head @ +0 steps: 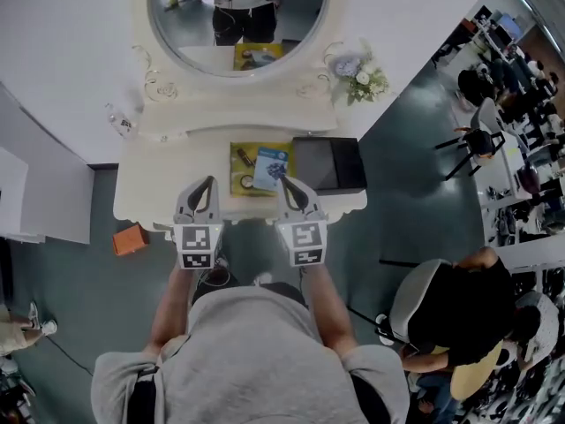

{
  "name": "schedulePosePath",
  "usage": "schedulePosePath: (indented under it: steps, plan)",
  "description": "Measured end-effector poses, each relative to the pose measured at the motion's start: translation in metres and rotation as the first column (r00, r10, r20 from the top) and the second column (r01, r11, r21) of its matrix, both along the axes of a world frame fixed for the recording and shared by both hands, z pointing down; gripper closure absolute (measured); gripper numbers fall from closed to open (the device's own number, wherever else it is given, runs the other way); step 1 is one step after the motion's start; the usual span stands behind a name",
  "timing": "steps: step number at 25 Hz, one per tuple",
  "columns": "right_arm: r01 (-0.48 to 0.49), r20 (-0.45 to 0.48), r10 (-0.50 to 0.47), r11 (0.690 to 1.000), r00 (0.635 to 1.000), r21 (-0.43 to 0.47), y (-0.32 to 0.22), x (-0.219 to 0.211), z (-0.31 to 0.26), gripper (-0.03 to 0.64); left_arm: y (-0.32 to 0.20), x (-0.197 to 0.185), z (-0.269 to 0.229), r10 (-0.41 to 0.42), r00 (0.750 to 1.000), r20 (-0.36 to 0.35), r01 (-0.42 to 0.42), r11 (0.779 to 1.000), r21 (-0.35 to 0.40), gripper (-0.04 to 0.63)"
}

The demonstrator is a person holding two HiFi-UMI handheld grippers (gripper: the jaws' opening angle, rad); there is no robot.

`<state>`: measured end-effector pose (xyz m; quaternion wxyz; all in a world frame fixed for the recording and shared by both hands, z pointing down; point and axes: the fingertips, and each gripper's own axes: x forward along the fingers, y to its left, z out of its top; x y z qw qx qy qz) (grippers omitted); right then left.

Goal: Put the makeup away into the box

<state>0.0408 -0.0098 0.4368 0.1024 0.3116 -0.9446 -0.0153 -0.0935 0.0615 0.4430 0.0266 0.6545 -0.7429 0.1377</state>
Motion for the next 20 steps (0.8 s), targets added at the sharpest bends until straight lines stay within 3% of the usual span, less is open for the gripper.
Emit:
schedulePosePath:
  steps: [20]
  plan:
    - [-0.034, -0.009, 0.034, 0.999, 0.999, -0.009, -0.01, 0.005, 0.007, 0.601, -0.015, 0.005, 0.006, 0.038, 0.999, 0.007, -0.038, 0.999, -0.016, 0.591]
